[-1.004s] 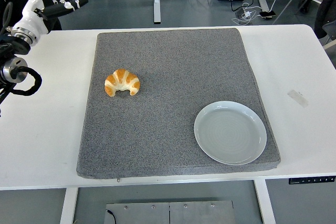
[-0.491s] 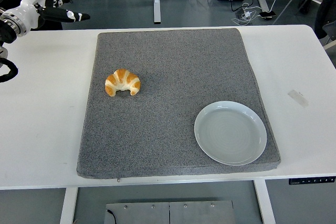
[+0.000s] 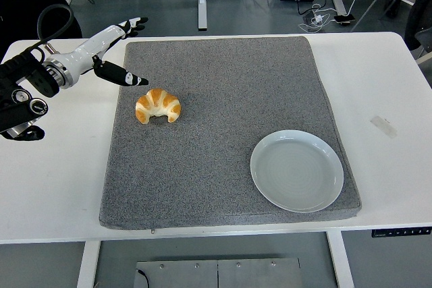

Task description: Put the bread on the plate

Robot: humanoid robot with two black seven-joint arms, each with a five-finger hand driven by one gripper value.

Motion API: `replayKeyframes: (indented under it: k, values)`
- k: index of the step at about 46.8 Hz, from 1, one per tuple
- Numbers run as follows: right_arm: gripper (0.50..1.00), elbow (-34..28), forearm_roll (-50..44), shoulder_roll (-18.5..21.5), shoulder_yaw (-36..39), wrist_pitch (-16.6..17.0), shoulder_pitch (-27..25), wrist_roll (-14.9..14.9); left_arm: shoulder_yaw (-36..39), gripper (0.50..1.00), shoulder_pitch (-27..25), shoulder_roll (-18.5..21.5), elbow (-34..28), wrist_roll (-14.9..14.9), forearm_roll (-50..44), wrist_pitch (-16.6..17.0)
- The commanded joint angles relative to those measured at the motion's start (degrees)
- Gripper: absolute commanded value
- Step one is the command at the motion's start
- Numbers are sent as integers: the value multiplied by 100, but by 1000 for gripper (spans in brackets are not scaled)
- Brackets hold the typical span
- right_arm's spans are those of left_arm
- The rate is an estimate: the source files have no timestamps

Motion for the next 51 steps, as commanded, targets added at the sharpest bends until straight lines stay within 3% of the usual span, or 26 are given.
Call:
replayKeyframes:
  k: [1, 11, 23, 37, 51]
  values:
    - [1000, 0, -1, 0, 0, -8, -3, -7, 182, 975, -9, -27, -10, -1, 120, 138]
    - [1000, 0, -1, 0, 0, 0, -3, -7, 402, 977, 18, -71, -10, -1, 797, 551]
    - [1000, 0, -1, 0, 0, 0, -3, 2, 876, 977, 9, -300, -1, -1, 982, 798]
    - [1000, 0, -1, 0, 0, -8, -3, 2, 1193, 977, -9, -326, 192, -9, 1052, 815]
    - [1000, 0, -1, 0, 0, 0, -3, 2, 1184, 977, 35, -686, 561, -27, 1219, 824]
